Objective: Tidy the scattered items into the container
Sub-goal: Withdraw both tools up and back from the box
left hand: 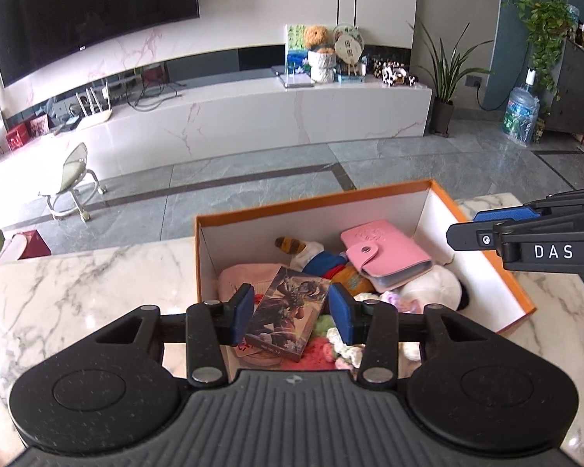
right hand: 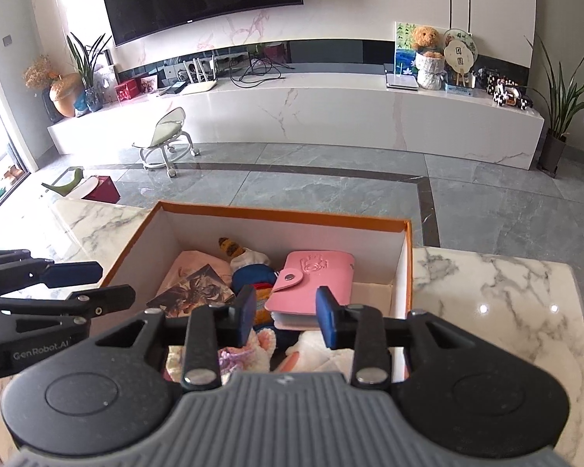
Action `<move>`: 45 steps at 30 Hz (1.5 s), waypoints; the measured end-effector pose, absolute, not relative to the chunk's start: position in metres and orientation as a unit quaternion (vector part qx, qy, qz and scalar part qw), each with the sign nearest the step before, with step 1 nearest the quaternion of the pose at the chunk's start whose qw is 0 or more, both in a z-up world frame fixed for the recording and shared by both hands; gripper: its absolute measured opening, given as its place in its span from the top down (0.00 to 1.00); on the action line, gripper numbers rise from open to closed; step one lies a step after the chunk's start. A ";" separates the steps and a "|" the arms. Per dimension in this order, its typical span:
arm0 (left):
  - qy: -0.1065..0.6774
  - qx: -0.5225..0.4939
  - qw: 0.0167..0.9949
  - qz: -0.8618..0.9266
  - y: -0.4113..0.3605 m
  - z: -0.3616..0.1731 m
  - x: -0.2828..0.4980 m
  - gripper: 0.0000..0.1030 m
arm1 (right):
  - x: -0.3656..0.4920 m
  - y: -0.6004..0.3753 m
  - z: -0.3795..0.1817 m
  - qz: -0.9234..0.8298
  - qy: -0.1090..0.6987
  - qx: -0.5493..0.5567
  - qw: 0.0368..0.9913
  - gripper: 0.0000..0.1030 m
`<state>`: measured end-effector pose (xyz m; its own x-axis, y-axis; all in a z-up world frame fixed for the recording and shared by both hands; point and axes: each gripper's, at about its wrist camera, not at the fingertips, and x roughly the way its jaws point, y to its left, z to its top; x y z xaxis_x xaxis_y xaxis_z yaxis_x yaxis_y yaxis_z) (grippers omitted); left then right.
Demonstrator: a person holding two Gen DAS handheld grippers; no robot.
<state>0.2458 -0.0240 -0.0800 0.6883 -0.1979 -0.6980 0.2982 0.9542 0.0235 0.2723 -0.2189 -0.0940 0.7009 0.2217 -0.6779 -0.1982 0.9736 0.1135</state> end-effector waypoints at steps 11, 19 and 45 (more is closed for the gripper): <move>0.299 0.055 0.942 -0.141 -0.028 -0.013 0.176 0.39 | 0.198 -0.221 -0.029 0.105 0.306 0.011 0.946 0.48; 0.252 0.047 0.956 -0.142 -0.026 0.028 0.128 0.32 | 0.134 -0.215 0.012 0.094 0.258 0.012 0.961 0.47; 0.196 0.019 0.980 -0.034 -0.005 0.007 0.036 0.05 | -0.001 -0.195 -0.006 -0.052 0.210 0.037 0.976 0.06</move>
